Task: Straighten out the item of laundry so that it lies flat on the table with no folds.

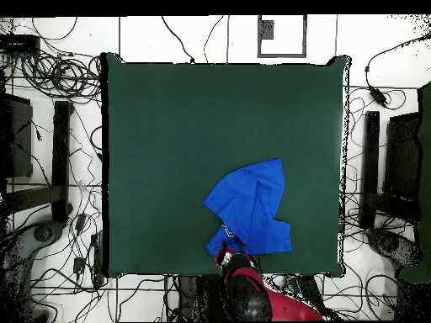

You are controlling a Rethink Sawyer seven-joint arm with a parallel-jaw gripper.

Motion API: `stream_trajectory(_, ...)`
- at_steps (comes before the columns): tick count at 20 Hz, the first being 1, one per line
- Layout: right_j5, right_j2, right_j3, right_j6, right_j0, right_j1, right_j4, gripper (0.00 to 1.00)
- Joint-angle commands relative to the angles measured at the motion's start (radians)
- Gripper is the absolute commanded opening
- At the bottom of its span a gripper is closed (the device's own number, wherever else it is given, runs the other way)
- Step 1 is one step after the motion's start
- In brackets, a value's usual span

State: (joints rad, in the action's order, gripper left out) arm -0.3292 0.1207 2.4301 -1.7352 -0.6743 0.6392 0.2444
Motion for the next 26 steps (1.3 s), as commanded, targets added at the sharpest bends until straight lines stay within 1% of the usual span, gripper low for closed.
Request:
stream_trajectory(1, 0.160, 0.050, -0.140, -0.147, 0.103, 0.022, -0.102, 1.00)
stream_trajectory(4, 0.204, -0.002, -0.165, -0.116, 0.188, 0.062, -0.128, 1.00)
stream_trajectory(8, 0.245, -0.055, -0.215, -0.077, 0.275, 0.077, -0.118, 1.00)
stream_trajectory(14, 0.302, -0.048, -0.256, -0.117, 0.312, 0.072, -0.132, 1.00)
stream_trajectory(18, 0.350, -0.044, -0.305, -0.125, 0.337, 0.058, -0.150, 1.00)
stream_trajectory(20, 0.360, -0.052, -0.334, -0.126, 0.354, 0.039, -0.157, 1.00)
stream_trajectory(26, 0.366, -0.043, -0.423, -0.126, 0.359, -0.042, -0.164, 1.00)
